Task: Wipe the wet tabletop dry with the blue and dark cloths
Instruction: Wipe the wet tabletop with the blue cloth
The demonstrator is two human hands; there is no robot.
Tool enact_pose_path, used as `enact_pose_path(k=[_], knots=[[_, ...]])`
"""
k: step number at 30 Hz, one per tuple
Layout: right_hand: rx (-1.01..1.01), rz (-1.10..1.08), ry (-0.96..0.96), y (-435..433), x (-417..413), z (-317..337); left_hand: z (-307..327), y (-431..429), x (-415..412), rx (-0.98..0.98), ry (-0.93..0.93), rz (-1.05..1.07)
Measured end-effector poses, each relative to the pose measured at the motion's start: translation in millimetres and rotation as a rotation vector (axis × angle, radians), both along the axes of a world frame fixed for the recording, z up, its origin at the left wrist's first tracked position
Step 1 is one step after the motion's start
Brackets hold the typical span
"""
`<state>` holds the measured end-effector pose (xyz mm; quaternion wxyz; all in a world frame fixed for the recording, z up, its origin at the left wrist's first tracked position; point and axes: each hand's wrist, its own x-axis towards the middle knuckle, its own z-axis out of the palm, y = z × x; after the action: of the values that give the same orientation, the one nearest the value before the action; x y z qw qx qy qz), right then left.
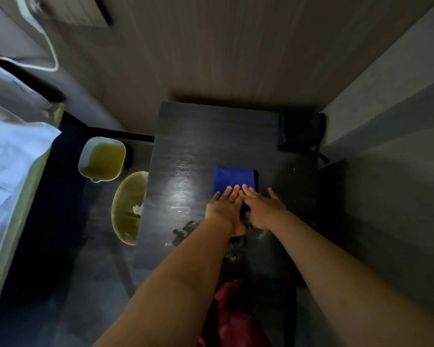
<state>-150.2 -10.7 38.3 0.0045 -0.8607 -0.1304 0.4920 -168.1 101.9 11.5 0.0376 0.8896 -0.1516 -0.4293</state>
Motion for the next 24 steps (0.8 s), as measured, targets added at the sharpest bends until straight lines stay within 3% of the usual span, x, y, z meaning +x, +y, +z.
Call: enact_pose_path(k=[24], knots=[[-0.008,-0.203,-0.087,-111.9,26.5,-3.2,9.6,-110.1,51.7,-0.077,0.007,-0.097]])
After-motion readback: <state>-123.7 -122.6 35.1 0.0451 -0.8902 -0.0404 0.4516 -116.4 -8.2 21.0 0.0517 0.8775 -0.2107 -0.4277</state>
